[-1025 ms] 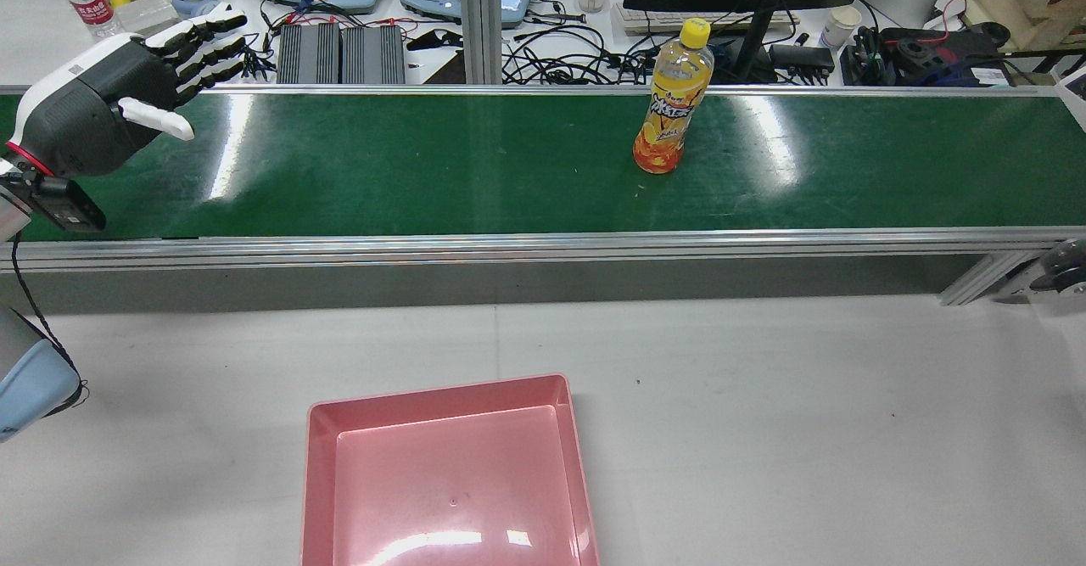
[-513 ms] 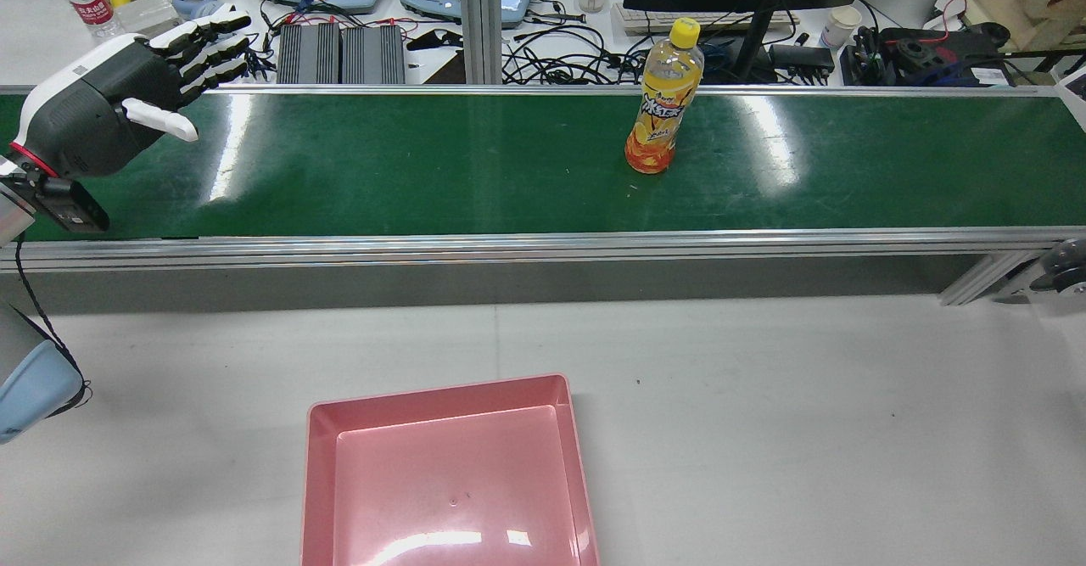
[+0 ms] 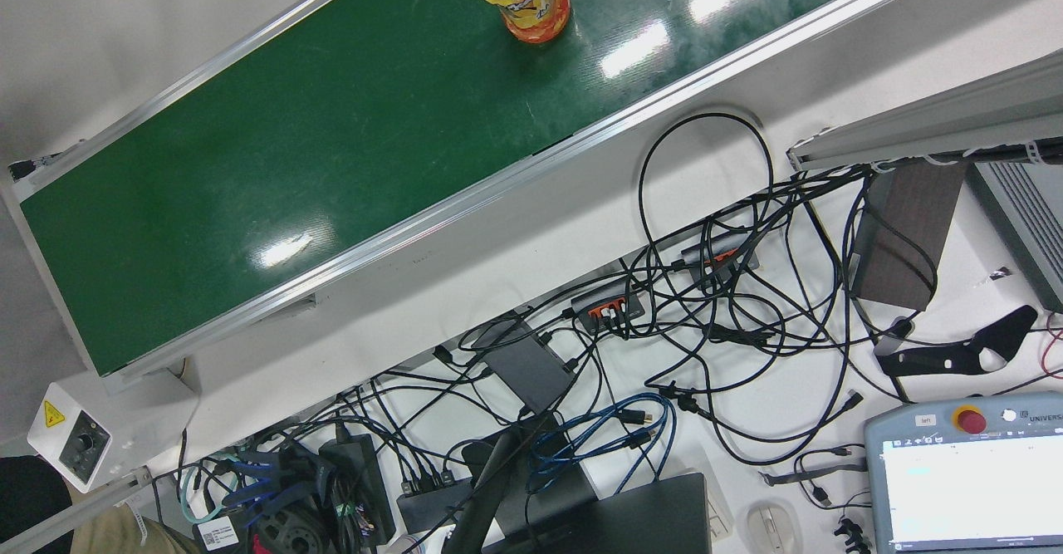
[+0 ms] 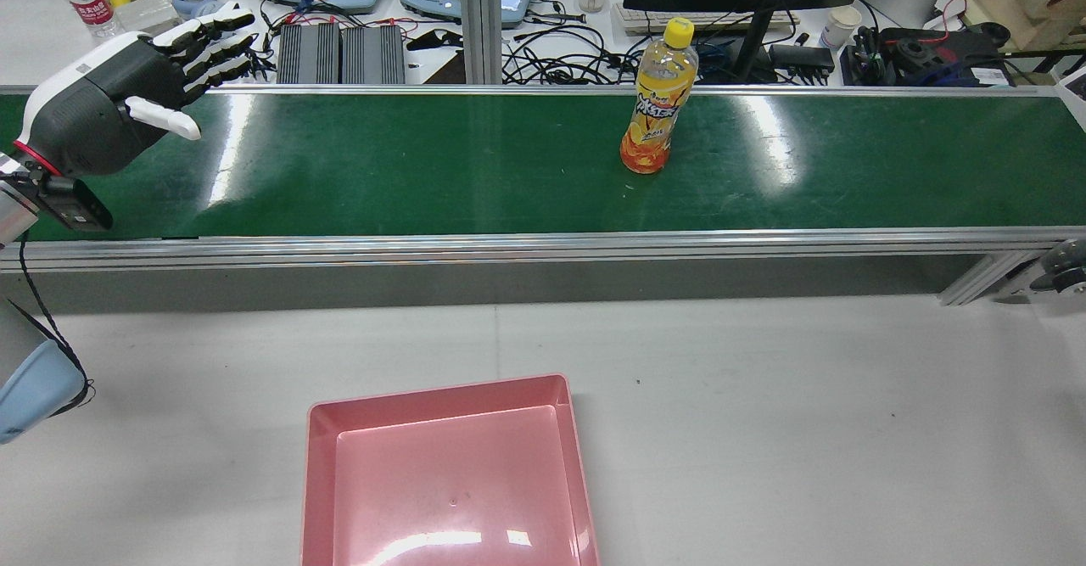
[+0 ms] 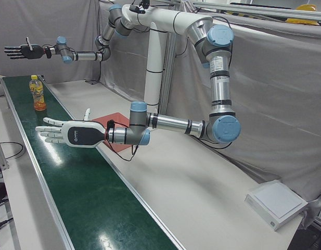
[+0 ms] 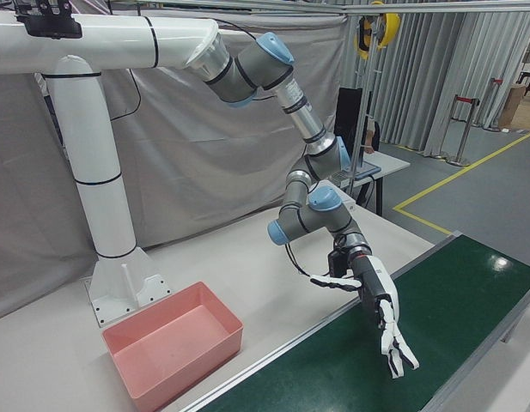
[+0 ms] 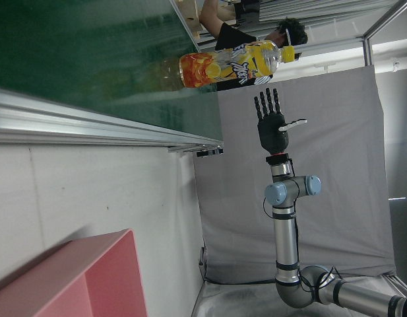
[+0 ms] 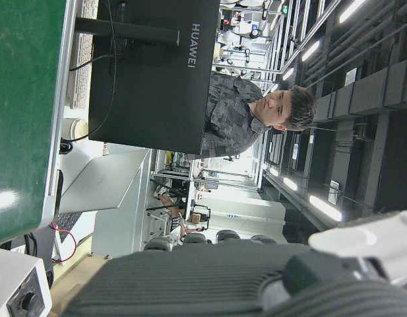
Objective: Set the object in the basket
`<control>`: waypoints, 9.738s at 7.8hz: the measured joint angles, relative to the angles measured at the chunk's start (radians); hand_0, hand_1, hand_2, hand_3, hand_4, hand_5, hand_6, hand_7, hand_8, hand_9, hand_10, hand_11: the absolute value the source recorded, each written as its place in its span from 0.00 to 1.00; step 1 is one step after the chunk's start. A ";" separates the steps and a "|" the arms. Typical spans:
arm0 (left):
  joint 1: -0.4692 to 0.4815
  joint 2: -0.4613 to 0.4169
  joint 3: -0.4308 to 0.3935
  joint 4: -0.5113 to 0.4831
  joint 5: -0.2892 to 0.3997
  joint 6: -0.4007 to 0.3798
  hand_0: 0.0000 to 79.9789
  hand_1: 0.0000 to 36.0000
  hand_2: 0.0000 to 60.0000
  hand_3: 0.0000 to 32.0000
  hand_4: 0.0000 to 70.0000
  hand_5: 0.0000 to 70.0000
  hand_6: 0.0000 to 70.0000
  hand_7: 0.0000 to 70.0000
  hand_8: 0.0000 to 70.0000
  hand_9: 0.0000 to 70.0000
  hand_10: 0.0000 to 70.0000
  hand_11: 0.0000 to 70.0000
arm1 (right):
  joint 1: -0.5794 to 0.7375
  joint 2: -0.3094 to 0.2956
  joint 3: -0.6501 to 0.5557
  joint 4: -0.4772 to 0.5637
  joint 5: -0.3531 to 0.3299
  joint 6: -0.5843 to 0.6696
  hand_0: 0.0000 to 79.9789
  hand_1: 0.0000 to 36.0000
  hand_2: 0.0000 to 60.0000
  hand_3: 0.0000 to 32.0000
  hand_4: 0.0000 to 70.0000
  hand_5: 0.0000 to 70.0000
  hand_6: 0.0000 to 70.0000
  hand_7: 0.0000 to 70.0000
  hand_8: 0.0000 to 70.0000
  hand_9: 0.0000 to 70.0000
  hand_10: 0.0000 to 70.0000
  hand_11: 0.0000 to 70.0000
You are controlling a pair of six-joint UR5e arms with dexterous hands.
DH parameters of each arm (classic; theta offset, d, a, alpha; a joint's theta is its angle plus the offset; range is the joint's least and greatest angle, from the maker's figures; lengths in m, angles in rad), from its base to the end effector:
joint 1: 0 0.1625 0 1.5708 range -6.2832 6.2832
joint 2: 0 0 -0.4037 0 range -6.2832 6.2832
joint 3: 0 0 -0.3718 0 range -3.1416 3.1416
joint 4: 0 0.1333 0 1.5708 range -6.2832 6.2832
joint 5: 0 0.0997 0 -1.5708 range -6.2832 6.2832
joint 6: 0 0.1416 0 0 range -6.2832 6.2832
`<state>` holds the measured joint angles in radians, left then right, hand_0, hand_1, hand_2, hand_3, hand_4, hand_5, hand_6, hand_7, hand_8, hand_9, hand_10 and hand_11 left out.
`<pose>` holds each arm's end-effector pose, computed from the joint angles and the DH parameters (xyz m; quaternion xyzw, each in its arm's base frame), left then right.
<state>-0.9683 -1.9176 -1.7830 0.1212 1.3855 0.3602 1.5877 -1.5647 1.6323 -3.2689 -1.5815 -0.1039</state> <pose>0.2204 -0.6018 0.3763 -0.0522 0.8400 -0.5098 0.1782 0.1404 -0.5065 0.6490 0.0375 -0.6847 0.7270 0.0353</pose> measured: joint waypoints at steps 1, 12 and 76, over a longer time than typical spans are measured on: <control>-0.008 0.001 -0.005 0.000 0.001 -0.010 0.64 0.20 0.00 0.12 0.18 0.21 0.00 0.00 0.10 0.10 0.09 0.14 | 0.000 0.000 0.000 0.000 0.000 0.000 0.00 0.00 0.00 0.00 0.00 0.00 0.00 0.00 0.00 0.00 0.00 0.00; -0.019 0.007 -0.038 0.005 0.002 -0.042 0.64 0.20 0.00 0.08 0.19 0.21 0.01 0.00 0.10 0.10 0.09 0.14 | 0.000 0.000 0.000 0.000 0.000 0.000 0.00 0.00 0.00 0.00 0.00 0.00 0.00 0.00 0.00 0.00 0.00 0.00; -0.009 0.007 -0.021 0.020 -0.001 0.026 0.63 0.15 0.00 0.10 0.18 0.22 0.00 0.00 0.11 0.12 0.10 0.16 | 0.001 0.000 0.004 0.000 0.000 0.001 0.00 0.00 0.00 0.00 0.00 0.00 0.00 0.00 0.00 0.00 0.00 0.00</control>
<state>-0.9771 -1.9107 -1.8043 0.1416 1.3841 0.3864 1.5883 -1.5650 1.6367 -3.2689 -1.5815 -0.1028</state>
